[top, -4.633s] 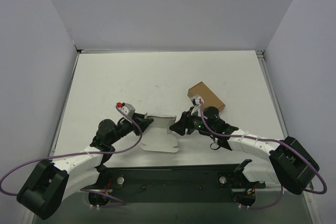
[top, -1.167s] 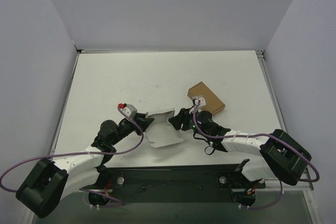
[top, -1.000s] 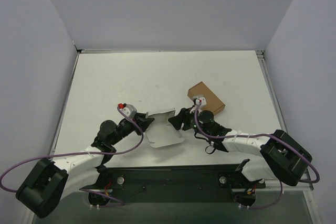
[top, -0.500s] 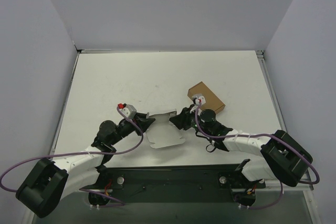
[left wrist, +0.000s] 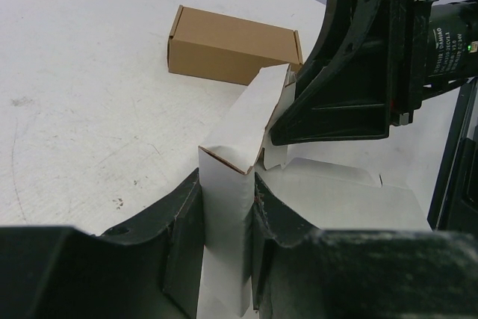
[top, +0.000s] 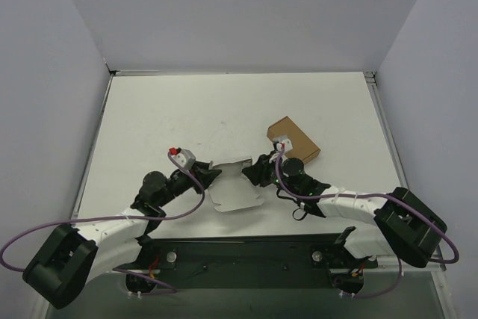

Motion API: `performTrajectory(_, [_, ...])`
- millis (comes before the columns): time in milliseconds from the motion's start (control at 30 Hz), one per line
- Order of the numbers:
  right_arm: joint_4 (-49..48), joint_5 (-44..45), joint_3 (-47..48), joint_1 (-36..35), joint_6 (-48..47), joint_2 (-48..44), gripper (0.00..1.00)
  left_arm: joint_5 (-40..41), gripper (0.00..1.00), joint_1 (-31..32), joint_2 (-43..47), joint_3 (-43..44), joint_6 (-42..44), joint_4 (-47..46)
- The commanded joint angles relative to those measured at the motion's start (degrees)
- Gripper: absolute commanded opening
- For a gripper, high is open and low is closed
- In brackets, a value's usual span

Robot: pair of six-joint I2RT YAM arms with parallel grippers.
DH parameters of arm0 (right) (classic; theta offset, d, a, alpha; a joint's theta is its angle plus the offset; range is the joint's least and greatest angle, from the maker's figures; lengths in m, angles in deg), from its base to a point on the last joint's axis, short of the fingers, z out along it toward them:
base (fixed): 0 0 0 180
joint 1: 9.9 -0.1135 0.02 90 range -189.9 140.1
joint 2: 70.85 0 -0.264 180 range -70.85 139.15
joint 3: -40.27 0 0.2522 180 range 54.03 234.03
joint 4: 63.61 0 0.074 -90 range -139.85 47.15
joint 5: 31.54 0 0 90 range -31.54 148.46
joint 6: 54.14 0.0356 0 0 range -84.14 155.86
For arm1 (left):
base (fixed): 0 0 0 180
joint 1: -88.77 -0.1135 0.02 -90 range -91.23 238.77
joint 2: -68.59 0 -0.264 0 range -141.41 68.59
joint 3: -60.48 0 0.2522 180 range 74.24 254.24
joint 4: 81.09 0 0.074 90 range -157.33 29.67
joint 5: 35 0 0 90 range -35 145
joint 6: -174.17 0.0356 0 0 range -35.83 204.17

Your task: Fold the paper box

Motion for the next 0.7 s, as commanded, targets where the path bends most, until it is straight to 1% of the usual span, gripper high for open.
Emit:
performTrajectory(0, [3.7, 15.0, 5.3, -1.4, 0.6, -2.4, 0.02, -5.8, 0.02, 3.2, 0.5, 2.5, -1.0, 0.7])
performTrajectory(33, [7.5, 17.2, 6.0, -2.7, 0.7, -2.6, 0.0, -4.0, 0.02, 3.3, 0.6, 2.6, -0.5, 1.3])
performTrajectory(67, [9.3, 21.8, 6.6, -3.3, 0.7, -2.7, 0.0, -3.3, 0.02, 3.6, 0.6, 2.7, -0.2, 1.9])
performTrajectory(133, [14.4, 25.9, 8.3, -4.7, 0.9, -2.7, 0.0, -0.7, 0.02, 4.1, 1.0, 3.0, 0.5, 3.4])
performTrajectory(200, [16.6, 31.6, 9.0, -6.3, 1.5, -2.6, 0.0, 1.3, 0.02, 4.8, 1.2, 3.2, 1.1, 5.3])
performTrajectory(267, [19.7, 34.6, 10.0, -7.2, 2.8, -2.3, 0.0, 4.3, 0.01, 5.5, 1.3, 3.6, 2.3, 6.7])
performTrajectory(300, [20.8, 38.0, 10.4, -7.6, 3.4, -2.3, 0.0, 5.4, 0.01, 6.1, 1.3, 3.7, 2.7, 7.5])
performTrajectory(333, [23.0, 39.4, 11.0, -7.9, 4.0, -2.0, 0.0, 6.4, 0.0, 6.9, 1.2, 3.8, 3.4, 7.7])
performTrajectory(367, [23.8, 40.5, 11.4, -8.3, 4.2, -2.0, 0.0, 9.7, 0.0, 7.6, 1.2, 3.8, 3.6, 8.1])
performTrajectory(467, [27.1, 47.2, 12.9, -9.7, 5.9, -1.6, 0.0, 14.9, 0.0, 10.7, 0.7, 4.6, 5.5, 10.1])
performTrajectory(500, [28.1, 48.8, 13.3, -10.3, 6.9, -1.4, 0.0, 18.9, 0.0, 11.5, 0.5, 4.8, 5.9, 11.1])
performTrajectory(533, [30.0, 51.8, 13.8, -10.4, 7.6, -1.2, 0.0, 19.9, 0.0, 12.5, 0.1, 5.1, 6.8, 11.5])
performTrajectory(600, [31.4, 52.2, 14.5, -10.5, 9.8, -0.6, 0.0, 26.6, 0.0, 15.1, -0.8, 5.9, 7.2, 12.6])
performTrajectory(667, [31.2, 52.3, 14.6, -10.4, 11.2, 0.0, 0.0, 30.9, 0.0, 16.9, -2.1, 6.7, 6.7, 13.4])
